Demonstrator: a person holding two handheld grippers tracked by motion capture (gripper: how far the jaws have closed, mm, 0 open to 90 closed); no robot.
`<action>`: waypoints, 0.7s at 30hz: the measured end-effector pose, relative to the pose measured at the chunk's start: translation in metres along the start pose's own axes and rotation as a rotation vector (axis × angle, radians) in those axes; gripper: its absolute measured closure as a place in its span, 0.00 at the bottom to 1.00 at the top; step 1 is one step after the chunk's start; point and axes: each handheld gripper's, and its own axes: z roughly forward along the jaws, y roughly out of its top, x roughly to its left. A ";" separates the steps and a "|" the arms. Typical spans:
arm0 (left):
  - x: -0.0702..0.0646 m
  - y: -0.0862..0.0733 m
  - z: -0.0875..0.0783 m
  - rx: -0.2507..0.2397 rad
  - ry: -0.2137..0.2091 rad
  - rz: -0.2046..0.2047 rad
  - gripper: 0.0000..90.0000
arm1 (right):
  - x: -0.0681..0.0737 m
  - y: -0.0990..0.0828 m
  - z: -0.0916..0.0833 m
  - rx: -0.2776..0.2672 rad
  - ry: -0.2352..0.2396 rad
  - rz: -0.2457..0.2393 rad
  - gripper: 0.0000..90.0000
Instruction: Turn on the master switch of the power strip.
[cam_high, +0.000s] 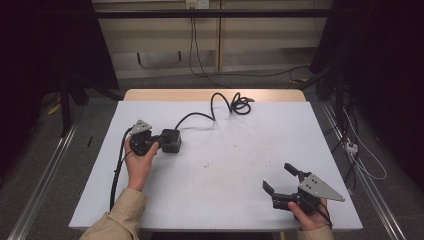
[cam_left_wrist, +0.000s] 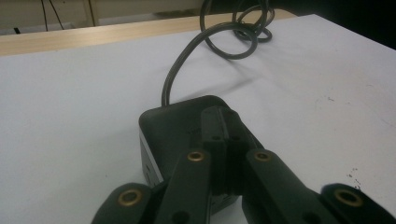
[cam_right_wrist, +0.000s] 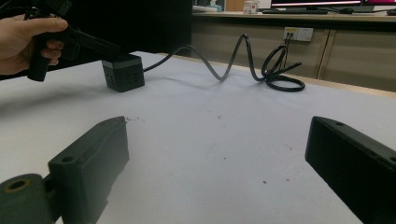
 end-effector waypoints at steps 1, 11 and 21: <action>0.000 0.000 0.000 0.000 -0.002 -0.001 1.00 | 0.000 0.000 0.000 0.000 0.000 0.001 0.06; 0.001 -0.001 0.000 -0.008 -0.009 -0.005 1.00 | 0.000 0.000 0.000 0.000 0.000 0.002 0.06; -0.001 0.000 0.000 0.000 0.003 0.012 1.00 | 0.001 0.000 0.000 -0.002 0.001 -0.001 0.06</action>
